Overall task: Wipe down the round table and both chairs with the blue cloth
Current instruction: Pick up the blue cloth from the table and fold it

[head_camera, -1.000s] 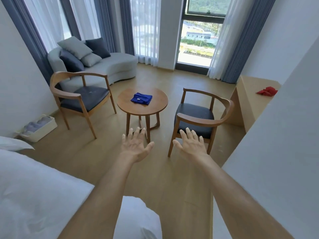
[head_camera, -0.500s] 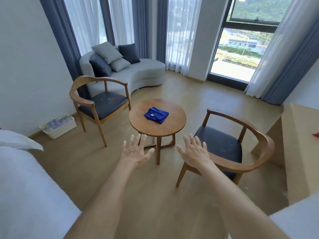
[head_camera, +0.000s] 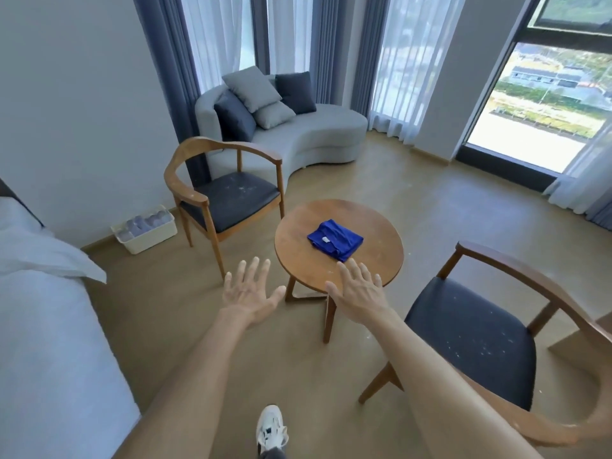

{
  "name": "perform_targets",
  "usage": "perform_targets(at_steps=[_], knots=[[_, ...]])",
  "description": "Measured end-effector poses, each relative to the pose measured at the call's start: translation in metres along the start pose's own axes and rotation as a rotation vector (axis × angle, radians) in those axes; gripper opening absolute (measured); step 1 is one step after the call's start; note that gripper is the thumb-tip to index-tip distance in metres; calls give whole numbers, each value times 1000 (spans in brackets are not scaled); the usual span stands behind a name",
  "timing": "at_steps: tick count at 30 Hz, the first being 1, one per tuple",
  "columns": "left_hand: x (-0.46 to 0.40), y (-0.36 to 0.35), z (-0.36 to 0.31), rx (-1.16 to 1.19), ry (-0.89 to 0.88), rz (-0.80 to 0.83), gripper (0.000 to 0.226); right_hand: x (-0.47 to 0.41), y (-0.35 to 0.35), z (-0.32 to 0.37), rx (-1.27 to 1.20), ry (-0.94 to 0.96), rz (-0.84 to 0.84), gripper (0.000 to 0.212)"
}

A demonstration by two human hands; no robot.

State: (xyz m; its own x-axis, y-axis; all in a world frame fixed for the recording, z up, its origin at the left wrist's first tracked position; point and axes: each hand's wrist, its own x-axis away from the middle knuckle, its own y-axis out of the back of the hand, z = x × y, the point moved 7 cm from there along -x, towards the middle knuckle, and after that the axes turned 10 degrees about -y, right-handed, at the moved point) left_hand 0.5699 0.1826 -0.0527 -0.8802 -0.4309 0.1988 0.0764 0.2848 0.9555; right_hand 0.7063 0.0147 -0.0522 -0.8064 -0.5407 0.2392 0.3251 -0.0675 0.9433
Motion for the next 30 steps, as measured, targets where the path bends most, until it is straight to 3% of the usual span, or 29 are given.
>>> perform_targets(at_steps=[12, 21, 30], knots=[[-242, 29, 48, -14, -151, 115, 73, -206, 13, 31, -17, -194, 25, 62], [-395, 10, 9, -83, -336, 221, 72, -321, 4, -32, -82, -402, 83, 63], [-525, -59, -10, -150, -440, 375, 70, -432, -38, -79, -123, -523, 178, 62]])
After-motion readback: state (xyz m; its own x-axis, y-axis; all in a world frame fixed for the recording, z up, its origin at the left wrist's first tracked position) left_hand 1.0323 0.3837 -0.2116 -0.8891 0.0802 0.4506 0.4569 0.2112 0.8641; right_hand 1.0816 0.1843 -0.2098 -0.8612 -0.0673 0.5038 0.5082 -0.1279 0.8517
